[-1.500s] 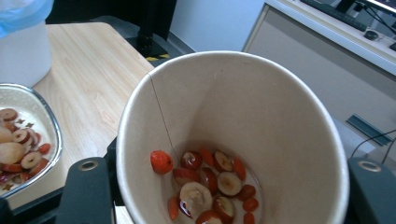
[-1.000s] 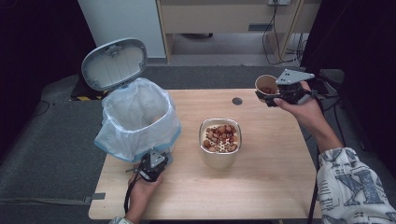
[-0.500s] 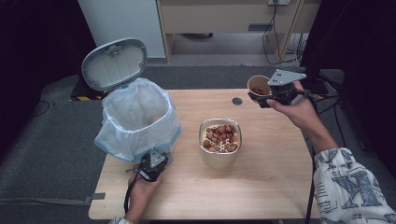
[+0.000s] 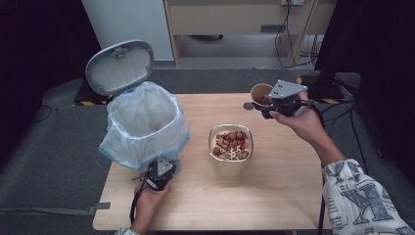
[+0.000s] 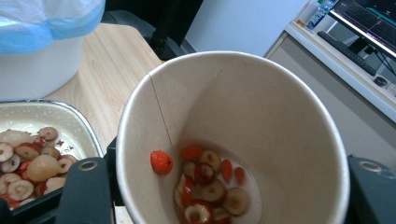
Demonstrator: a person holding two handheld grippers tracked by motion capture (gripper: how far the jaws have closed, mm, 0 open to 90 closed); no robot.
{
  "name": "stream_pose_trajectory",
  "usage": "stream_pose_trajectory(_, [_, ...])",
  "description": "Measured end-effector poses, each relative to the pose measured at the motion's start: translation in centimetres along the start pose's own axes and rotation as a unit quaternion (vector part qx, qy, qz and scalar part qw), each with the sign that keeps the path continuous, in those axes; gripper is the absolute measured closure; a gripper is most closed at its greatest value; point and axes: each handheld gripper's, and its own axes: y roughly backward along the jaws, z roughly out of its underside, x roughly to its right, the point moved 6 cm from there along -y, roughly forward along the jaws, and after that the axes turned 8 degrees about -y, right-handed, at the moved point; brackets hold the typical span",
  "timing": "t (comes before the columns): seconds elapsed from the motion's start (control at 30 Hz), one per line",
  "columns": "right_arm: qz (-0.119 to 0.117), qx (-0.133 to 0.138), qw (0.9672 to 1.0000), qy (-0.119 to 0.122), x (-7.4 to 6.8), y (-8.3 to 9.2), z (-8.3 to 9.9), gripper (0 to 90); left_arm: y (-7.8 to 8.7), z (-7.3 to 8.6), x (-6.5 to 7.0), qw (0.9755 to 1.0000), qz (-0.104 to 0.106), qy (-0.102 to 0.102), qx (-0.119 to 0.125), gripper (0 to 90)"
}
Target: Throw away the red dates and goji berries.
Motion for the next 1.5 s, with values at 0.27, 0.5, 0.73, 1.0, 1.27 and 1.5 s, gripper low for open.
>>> stream_pose_trajectory(0.27, [0.004,-0.005,0.9999,0.015,-0.2,0.1,-0.4,32.8,0.0,0.0,0.0,1.0000,0.000,0.000,0.000,89.4])
stream_pose_trajectory(0.5, [0.011,-0.015,0.9987,0.047,-0.7,0.1,-0.9,32.8,0.0,0.0,0.0,1.0000,0.000,0.000,0.000,89.4])
stream_pose_trajectory(0.73, [0.022,-0.022,0.9980,0.055,-0.6,0.0,-1.1,32.8,0.0,0.0,0.0,1.0000,0.000,-0.001,0.000,89.4])
stream_pose_trajectory(1.0, [0.031,-0.015,0.9966,0.074,-1.1,0.0,-1.5,32.8,0.0,0.0,0.0,1.0000,0.000,-0.001,0.000,89.4])
stream_pose_trajectory(1.27, [0.047,-0.014,0.9915,0.121,-1.9,-0.1,-2.4,32.7,0.0,0.0,0.0,1.0000,0.000,-0.002,0.001,89.4])
stream_pose_trajectory(1.5, [0.054,-0.016,0.9871,0.150,-2.4,-0.2,-2.6,32.7,0.0,0.0,0.0,1.0000,0.001,-0.001,-0.001,89.3])
